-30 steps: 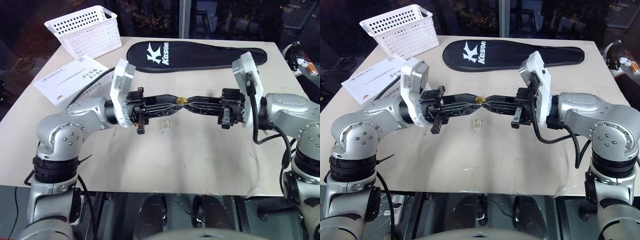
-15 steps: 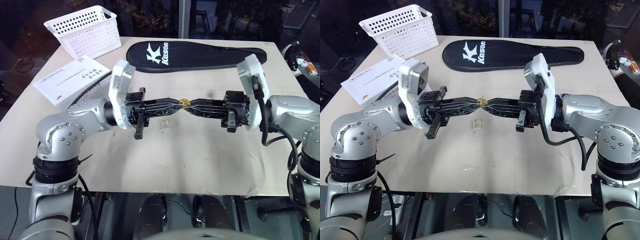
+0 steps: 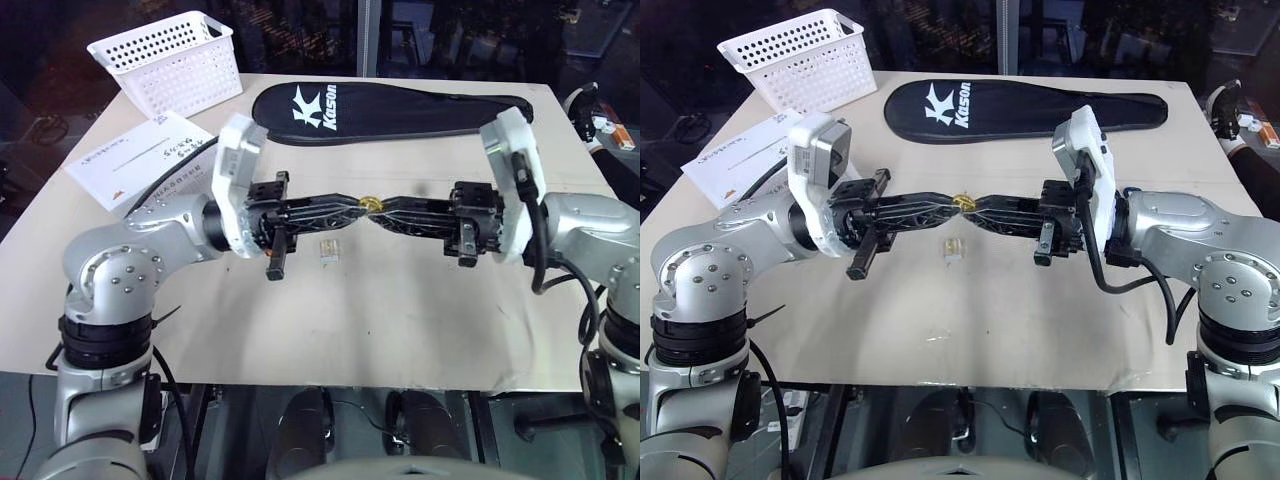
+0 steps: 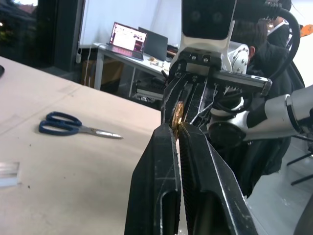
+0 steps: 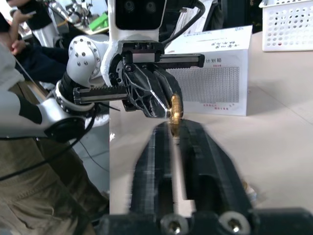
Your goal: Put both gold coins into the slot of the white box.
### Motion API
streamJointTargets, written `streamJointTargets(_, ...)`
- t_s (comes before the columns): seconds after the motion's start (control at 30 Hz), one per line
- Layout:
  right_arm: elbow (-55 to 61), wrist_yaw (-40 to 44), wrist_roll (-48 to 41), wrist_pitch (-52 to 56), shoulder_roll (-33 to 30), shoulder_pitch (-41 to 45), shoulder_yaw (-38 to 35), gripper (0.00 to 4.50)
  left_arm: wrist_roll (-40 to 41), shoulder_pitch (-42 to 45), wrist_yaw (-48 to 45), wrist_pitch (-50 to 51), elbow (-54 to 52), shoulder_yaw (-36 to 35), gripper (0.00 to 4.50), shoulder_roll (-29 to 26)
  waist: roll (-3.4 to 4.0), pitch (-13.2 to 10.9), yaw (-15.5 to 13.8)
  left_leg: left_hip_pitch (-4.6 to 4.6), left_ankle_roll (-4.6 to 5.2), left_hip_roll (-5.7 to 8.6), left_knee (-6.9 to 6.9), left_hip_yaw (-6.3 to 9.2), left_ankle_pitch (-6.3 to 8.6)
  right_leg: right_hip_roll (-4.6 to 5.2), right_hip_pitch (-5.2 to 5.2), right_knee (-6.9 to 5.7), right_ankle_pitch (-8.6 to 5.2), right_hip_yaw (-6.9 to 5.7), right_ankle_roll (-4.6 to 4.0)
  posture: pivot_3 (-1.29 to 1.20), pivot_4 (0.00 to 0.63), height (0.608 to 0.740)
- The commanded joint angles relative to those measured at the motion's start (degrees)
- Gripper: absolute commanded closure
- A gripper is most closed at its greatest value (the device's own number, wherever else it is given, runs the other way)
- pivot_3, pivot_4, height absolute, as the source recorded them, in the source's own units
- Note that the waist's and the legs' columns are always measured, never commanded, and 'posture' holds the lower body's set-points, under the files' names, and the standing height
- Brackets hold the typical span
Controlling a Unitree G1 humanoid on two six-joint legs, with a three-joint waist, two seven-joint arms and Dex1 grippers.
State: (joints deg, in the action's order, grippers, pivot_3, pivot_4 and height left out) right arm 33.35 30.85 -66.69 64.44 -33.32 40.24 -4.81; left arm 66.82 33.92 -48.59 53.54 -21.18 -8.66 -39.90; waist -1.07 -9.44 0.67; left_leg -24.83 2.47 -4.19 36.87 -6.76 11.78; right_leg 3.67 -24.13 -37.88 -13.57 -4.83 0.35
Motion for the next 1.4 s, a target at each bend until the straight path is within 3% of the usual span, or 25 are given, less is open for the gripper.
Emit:
streamJointTargets(0.03,1.4,-0.4,-1.1,-1.8,-0.5,1.7,-0.3,2.19,2.2,-0.1,2.7,0.2,-1.1,-4.3,4.50,-1.5,-0.01,0.0,0.0,0.00,0.00,0.00,0.00,0.00,0.00,0.00,0.00,0.00,0.00,0.00,0.00,0.00,0.150,0.740)
streamJointTargets(0.07,1.4,-1.2,-0.3,-2.2,-0.8,1.7,-0.6,1.68,2.9,-0.6,4.0,0.5,-1.0,-5.6,4.50,-2.0,-0.01,0.0,0.0,0.00,0.00,0.00,0.00,0.01,0.00,0.00,0.00,0.00,0.00,-0.01,0.00,0.00,0.150,0.740)
streamJointTargets(0.1,1.6,-1.7,0.2,-2.6,-0.9,1.7,-0.7,1.56,3.6,-0.9,4.9,0.8,-0.9,-6.6,4.50,-2.3,-0.02,0.0,0.0,0.00,0.00,-0.01,0.00,0.00,0.00,0.00,0.00,0.00,0.00,0.00,0.00,0.00,0.150,0.740)
streamJointTargets(0.23,3.4,-1.7,3.1,-5.3,-3.0,0.6,-1.6,1.56,2.0,-2.7,8.9,1.0,2.0,-13.1,4.50,-6.8,-0.05,0.0,0.0,0.00,0.00,-0.02,0.00,0.00,0.00,0.01,-0.01,0.00,-0.01,0.01,0.01,0.00,0.150,0.740)
streamJointTargets(0.4,4.5,-1.0,7.5,-9.1,-5.2,0.2,-0.9,1.56,-8.0,-3.7,7.9,-2.7,13.5,-18.7,4.50,-17.1,-0.15,-0.1,0.0,0.02,0.00,-0.02,-0.01,-0.02,0.00,-0.01,-0.02,0.01,-0.02,-0.03,0.02,0.00,0.150,0.740)
streamJointTargets(0.5,4.3,-0.7,9.4,-11.1,-5.2,0.3,-0.3,1.56,-12.9,-0.6,3.6,-3.4,25.4,-17.8,4.50,-23.9,-0.18,-0.2,0.0,0.01,0.00,-0.02,-0.01,-0.02,0.01,0.00,-0.04,0.02,-0.03,-0.07,0.02,0.00,0.150,0.740)
streamJointTargets(0.63,4.4,1.6,10.6,-13.9,-5.1,-0.4,-0.2,1.56,-24.7,7.4,-7.0,-9.1,43.5,-7.8,4.50,-31.9,-0.45,-0.4,-0.2,-0.06,0.00,-0.05,-0.02,0.02,0.01,0.04,-0.07,0.05,-0.04,-0.16,0.01,0.00,0.150,0.740)
streamJointTargets(0.73,4.4,3.1,10.7,-15.3,-5.2,-0.9,-0.3,1.56,-32.2,15.0,-14.2,-15.0,53.7,-1.5,4.50,-32.2,-0.46,-0.4,-0.7,-0.09,0.01,-0.02,-0.10,-0.04,0.02,0.12,-0.09,0.17,-0.04,-0.16,0.01,0.00,0.150,0.740)
streamJointTargets(0.93,5.5,2.4,11.2,-16.6,-5.2,-2.0,-0.5,1.56,-50.1,33.2,-25.3,-29.0,75.7,11.3,4.50,-27.3,-0.54,-0.4,-1.4,-0.69,0.03,0.04,0.15,-0.15,0.03,0.03,-0.52,0.08,0.00,-0.31,-0.04,0.00,0.150,0.740)
streamJointTargets(1.03,6.7,1.5,10.4,-16.4,-5.3,-2.9,-1.0,1.56,-55.3,36.2,-27.1,-34.2,81.9,13.2,4.50,-26.0,-0.56,-0.4,-1.2,-1.25,-0.06,0.00,0.44,-0.10,-0.05,-0.01,-1.02,-0.09,0.11,-0.24,-0.20,0.00,0.150,0.740)
streamJointTargets(1.4,6.5,-0.5,10.0,-15.8,-4.6,-2.1,0.7,1.56,-65.2,39.6,-27.6,-43.3,90.2,13.3,4.50,-25.3,-0.64,-0.4,-0.2,-1.22,0.06,-0.03,0.54,0.00,0.02,-0.01,-1.03,-0.21,0.09,-0.20,-0.13,0.00,0.150,0.740)
